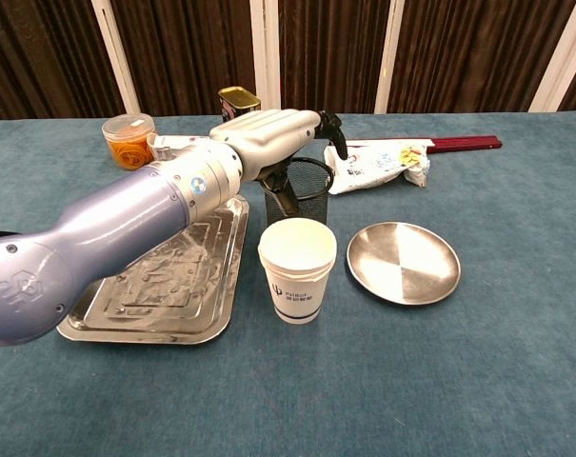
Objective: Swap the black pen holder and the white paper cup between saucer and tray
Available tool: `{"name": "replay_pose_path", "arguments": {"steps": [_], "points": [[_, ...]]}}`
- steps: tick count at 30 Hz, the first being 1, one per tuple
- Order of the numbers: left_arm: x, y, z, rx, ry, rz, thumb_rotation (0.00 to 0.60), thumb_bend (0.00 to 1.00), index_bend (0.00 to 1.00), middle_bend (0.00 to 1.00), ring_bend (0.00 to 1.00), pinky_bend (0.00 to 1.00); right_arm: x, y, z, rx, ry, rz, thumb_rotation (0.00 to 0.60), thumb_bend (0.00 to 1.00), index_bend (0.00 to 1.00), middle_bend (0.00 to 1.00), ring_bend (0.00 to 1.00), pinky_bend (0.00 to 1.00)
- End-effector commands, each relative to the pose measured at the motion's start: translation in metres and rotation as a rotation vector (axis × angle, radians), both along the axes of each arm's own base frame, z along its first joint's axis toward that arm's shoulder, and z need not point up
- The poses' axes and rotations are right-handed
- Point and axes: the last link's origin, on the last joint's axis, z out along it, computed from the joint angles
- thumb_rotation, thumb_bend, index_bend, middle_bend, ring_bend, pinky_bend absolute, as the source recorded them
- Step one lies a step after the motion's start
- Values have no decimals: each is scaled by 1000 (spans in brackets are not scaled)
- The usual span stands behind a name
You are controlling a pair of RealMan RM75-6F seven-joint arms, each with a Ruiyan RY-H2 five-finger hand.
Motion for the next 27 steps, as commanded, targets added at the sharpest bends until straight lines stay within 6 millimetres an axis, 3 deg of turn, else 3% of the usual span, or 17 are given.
{"name": "replay_pose_path", "arguments": {"steps": [1,5,9,14,21,27], "points": [[0,1,-3,-2,0,-1,600,40,267,33,0,68,0,0,0,1,-2,-4,600,0,27,0,31,0],[1,0,-9,-25,-1,6,600,60,268,34,0,112,-1,0,-1,5,-2,-11,600,0,27,0,31,0],[0,-1,-15,-38,9,-5,600,183,276,71,0,232,-1,0,0,1,-3,-14,600,0,27,0,31,0],[-2,-1,-19,-50,22,-3,600,237,294,116,24,260,-1,-1,0,1,-5,-14,600,0,27,0,31,0],[-6,4,-12,-10,31,-4,600,273,371,233,148,319,1,0,-1,2,-18,-3,600,0,27,0,31,0],[-9,9,-3,31,28,-3,600,417,496,438,365,477,1,0,-1,4,-24,-1,600,0,27,0,31,0]]}}
